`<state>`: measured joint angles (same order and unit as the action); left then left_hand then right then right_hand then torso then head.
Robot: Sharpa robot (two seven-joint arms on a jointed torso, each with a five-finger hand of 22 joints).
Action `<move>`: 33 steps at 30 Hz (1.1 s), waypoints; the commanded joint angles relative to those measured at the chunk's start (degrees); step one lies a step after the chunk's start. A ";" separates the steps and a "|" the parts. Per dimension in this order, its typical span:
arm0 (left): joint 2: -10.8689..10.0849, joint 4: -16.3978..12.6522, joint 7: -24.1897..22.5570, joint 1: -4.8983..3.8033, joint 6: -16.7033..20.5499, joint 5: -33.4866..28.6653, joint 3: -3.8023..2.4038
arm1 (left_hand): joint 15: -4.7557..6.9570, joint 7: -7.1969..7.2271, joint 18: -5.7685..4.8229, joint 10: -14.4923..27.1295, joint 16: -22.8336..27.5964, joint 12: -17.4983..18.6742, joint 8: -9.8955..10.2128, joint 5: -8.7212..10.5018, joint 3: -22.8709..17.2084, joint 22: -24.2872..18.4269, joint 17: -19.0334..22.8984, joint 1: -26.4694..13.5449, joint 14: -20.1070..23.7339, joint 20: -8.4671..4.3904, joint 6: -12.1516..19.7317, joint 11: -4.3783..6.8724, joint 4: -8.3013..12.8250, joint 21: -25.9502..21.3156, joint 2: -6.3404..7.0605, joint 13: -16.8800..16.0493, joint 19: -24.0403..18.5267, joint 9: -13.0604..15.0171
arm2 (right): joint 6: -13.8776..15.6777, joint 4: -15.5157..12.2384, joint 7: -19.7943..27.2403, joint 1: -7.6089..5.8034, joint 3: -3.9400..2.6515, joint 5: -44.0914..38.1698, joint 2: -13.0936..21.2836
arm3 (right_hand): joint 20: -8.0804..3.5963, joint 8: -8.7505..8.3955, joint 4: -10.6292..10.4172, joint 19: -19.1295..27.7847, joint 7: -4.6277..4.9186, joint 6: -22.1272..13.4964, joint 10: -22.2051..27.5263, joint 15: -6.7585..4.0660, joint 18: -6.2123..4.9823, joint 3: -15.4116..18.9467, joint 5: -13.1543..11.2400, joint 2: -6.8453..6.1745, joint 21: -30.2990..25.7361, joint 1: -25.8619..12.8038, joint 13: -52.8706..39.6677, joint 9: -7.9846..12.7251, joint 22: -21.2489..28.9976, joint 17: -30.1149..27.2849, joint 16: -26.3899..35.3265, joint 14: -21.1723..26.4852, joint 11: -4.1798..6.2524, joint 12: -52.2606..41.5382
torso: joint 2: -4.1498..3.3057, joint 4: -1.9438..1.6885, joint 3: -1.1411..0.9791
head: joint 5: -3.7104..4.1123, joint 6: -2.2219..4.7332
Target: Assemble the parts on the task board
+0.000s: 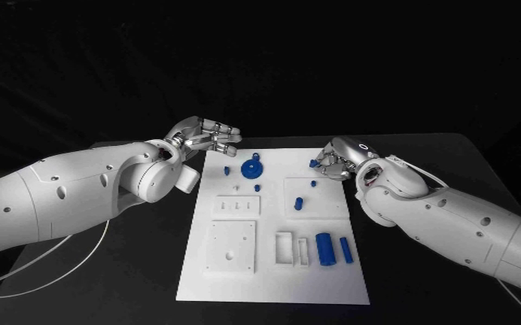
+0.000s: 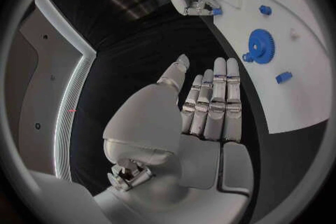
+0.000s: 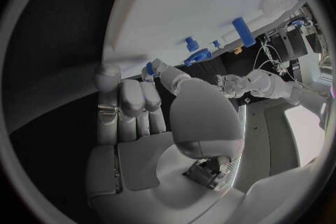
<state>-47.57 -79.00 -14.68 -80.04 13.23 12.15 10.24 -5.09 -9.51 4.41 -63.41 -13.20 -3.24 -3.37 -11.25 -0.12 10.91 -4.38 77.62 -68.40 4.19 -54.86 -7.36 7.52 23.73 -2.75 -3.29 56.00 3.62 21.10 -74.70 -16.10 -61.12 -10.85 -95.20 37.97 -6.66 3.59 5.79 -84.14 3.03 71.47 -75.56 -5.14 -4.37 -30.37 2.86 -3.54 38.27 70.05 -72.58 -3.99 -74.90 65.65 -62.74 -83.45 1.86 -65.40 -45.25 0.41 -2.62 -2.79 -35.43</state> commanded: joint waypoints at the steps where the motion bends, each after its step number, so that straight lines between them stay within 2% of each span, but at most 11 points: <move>1: 0.17 -0.03 1.35 -0.03 -0.38 0.92 -0.05 | 1.05 0.60 -0.21 -2.49 -1.09 -0.55 -0.24 0.69 -0.01 0.11 -0.48 -0.87 -1.66 -0.84 -0.47 0.84 -0.75 0.11 -0.11 -0.05 1.23 0.10 | 4.16 -0.65 2.43 0.02 0.00 -0.92 0.39 | -0.42 0.11 0.26 -2.86 -0.38 0.71 -0.10 -0.59 0.64 0.18 -0.10 0.21 -0.09 0.23 0.01 -0.03 -4.14 0.13 0.22 0.03 0.46 0.30 | 0.13 0.09 -0.14 | -0.08 0.22; 7: 0.17 -0.23 4.72 -0.08 -0.50 -0.22 -0.11 | 2.90 1.98 -1.34 -8.68 -5.80 -0.42 -0.20 2.28 1.22 1.14 -2.64 -3.56 -4.55 -2.89 -3.11 2.92 -3.90 2.04 -0.02 -0.12 4.12 0.23 | 6.68 -2.33 4.33 -0.13 -0.08 -1.08 1.64 | -0.43 0.13 0.03 -2.88 -0.43 0.83 -0.26 -0.58 0.68 0.29 -0.10 0.11 0.01 0.45 -0.06 0.00 -4.18 0.23 0.25 -0.01 0.50 0.33 | 0.66 0.28 -0.24 | -0.18 0.64; 10: 0.10 -0.63 8.25 -0.25 -1.14 -2.37 -0.18 | 3.34 2.67 -1.81 -10.88 -8.12 -0.80 -0.34 3.12 2.41 1.46 -3.86 -6.15 -4.77 -3.38 -5.04 3.56 -6.89 2.47 -0.25 -0.21 4.53 0.35 | 7.88 -3.86 5.58 -0.37 -0.18 -1.17 2.50 | -0.43 0.12 -0.56 -2.88 -0.44 0.95 -0.41 -0.58 0.72 0.33 -0.10 -0.19 0.10 0.94 -0.22 0.02 -4.20 0.40 0.35 -0.06 0.51 0.44 | 1.26 0.58 -0.48 | -0.58 0.88; 12: 0.10 -0.93 10.38 -0.44 -1.40 -3.58 -0.20 | 4.94 3.80 -1.80 -15.38 -11.93 -2.31 -0.54 3.74 3.49 2.66 -6.02 -8.90 -7.74 -4.77 -7.62 5.18 -9.18 4.68 -0.29 -0.40 7.15 0.73 | 8.34 -4.70 6.06 -0.45 -0.21 -1.44 2.85 | -0.43 0.12 -0.56 -2.88 -0.44 0.95 -0.41 -0.58 0.72 0.33 -0.10 -0.19 0.10 0.94 -0.22 0.02 -4.20 0.40 0.35 -0.06 0.51 0.44 | 1.73 0.76 -0.66 | -0.95 0.95; 14: 0.10 -1.37 12.31 -0.62 -1.30 -4.70 -0.22 | 6.33 4.39 -1.99 -19.46 -15.71 -3.68 -0.38 4.02 3.71 4.09 -8.39 -9.74 -9.98 -6.13 -8.52 6.40 -10.04 7.12 -0.53 -0.76 9.17 0.78 | 8.70 -5.53 6.43 -0.50 -0.22 -1.85 3.09 | -0.44 0.12 -0.64 -2.89 -0.44 0.98 -0.43 -0.60 0.72 0.32 -0.10 -0.25 0.16 1.04 -0.23 0.02 -4.23 0.42 0.37 -0.08 0.52 0.49 | 2.09 0.87 -0.81 | -1.38 1.21; 17: 0.16 -2.30 14.71 -0.79 -0.90 -6.48 -0.22 | 7.93 4.97 -2.91 -22.87 -23.87 -4.87 -0.27 3.39 3.66 9.03 -15.33 -10.21 -8.73 -8.31 -9.48 7.62 -10.88 13.85 -0.94 -0.99 8.60 0.66 | 8.99 -6.85 6.82 -0.55 -0.24 -2.68 3.26 | -0.43 0.12 -0.75 -2.89 -0.46 0.99 -0.47 -0.58 0.73 0.32 -0.10 -0.31 0.20 1.10 -0.25 0.02 -4.24 0.45 0.37 -0.12 0.53 0.51 | 2.60 1.04 -1.04 | -2.06 1.44; 21: 0.30 -3.91 16.99 -0.88 -0.77 -8.45 -0.16 | 9.31 5.72 -2.48 -23.24 -29.01 -11.86 -0.30 3.10 3.70 13.98 -20.15 -11.21 -10.40 -9.51 -10.54 8.80 -11.45 20.39 -1.32 -2.85 7.86 1.29 | 9.32 -8.83 7.03 -0.52 -0.24 -4.55 3.18 | -0.44 0.12 -0.91 -2.90 -0.47 1.06 -0.51 -0.58 0.73 0.31 -0.10 -0.40 0.26 1.20 -0.29 0.02 -4.25 0.47 0.43 -0.11 0.55 0.54 | 3.25 1.35 -1.40 | -2.44 1.28; 25: 0.70 -5.47 18.37 -0.87 -0.94 -9.98 -0.04 | 10.18 6.59 -2.38 -23.07 -32.99 -17.81 -0.07 3.16 3.76 17.71 -23.72 -12.73 -10.76 -10.43 -13.03 9.65 -12.14 24.99 -1.73 -4.41 6.78 3.14 | 9.96 -10.77 6.85 -0.27 -0.24 -6.85 3.01 | -0.41 0.10 -1.24 -2.89 -0.51 1.19 -0.61 -0.58 0.73 0.10 -0.08 -0.76 0.27 1.36 -0.32 0.03 -4.25 0.52 0.44 -0.16 0.59 0.61 | 3.60 1.56 -1.53 | -2.84 1.00; 27: 0.95 -6.25 18.82 -0.78 -1.51 -10.47 0.01 | 10.63 6.94 -2.27 -23.31 -34.03 -19.44 -0.32 0.69 3.51 18.49 -24.43 -13.05 -11.66 -10.76 -13.58 10.12 -12.04 26.05 -2.16 -4.84 7.10 3.56 | 10.37 -11.75 6.42 -0.04 -0.23 -8.33 2.86 | -0.42 0.12 -1.41 -2.91 -0.53 1.26 -0.68 -0.56 0.72 -0.03 -0.10 -0.92 0.29 1.45 -0.35 0.03 -4.24 0.49 0.52 -0.17 0.59 0.65 | 3.77 1.67 -1.56 | -3.10 0.87; 28: 1.03 -6.56 18.98 -0.73 -1.79 -10.63 0.02 | 10.72 6.99 -2.25 -23.35 -34.35 -20.21 -0.31 0.39 3.42 19.05 -24.83 -13.38 -11.72 -10.90 -13.61 10.24 -11.87 26.71 -2.28 -4.93 6.95 3.78 | 10.53 -12.14 6.11 0.06 -0.22 -8.92 2.80 | -0.41 0.12 -1.49 -2.92 -0.54 1.29 -0.71 -0.56 0.73 -0.09 -0.10 -0.99 0.32 1.48 -0.37 0.03 -4.24 0.48 0.55 -0.17 0.59 0.67 | 3.86 1.76 -1.60 | -3.24 0.80; 33: 1.52 -7.79 19.89 -0.38 -2.97 -11.22 0.33 | 11.04 7.42 -2.15 -23.44 -34.92 -21.81 -0.28 0.90 3.62 20.18 -25.71 -15.66 -12.34 -11.16 -14.63 10.58 -12.88 27.95 -2.89 -5.00 6.71 4.37 | 11.84 -14.21 3.69 0.76 -0.05 -11.79 2.47 | -0.37 0.11 -1.82 -2.93 -0.58 1.50 -0.91 -0.53 0.83 -0.29 -0.11 -1.31 0.54 1.62 -0.42 0.03 -4.25 0.43 0.64 -0.24 0.62 0.74 | 4.18 1.95 -1.75 | -3.64 0.48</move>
<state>-46.18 -86.46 3.33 -80.51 12.23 3.04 10.56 5.95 -2.00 2.18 -84.04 -47.89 -24.95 -3.82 -10.60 3.49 31.15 -30.15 62.07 -80.46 -6.59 -69.12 2.88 -5.09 51.69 -5.60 -8.26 62.64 7.94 30.97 -88.49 -10.81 -60.49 -10.91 -102.68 40.51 -6.66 3.50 4.18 -84.14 2.73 72.18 -76.19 -5.50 -4.37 -30.67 2.82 -4.81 38.62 71.34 -72.93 -3.86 -74.90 66.12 -62.28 -83.38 2.46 -64.90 -41.39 2.17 -4.24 -6.19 -34.78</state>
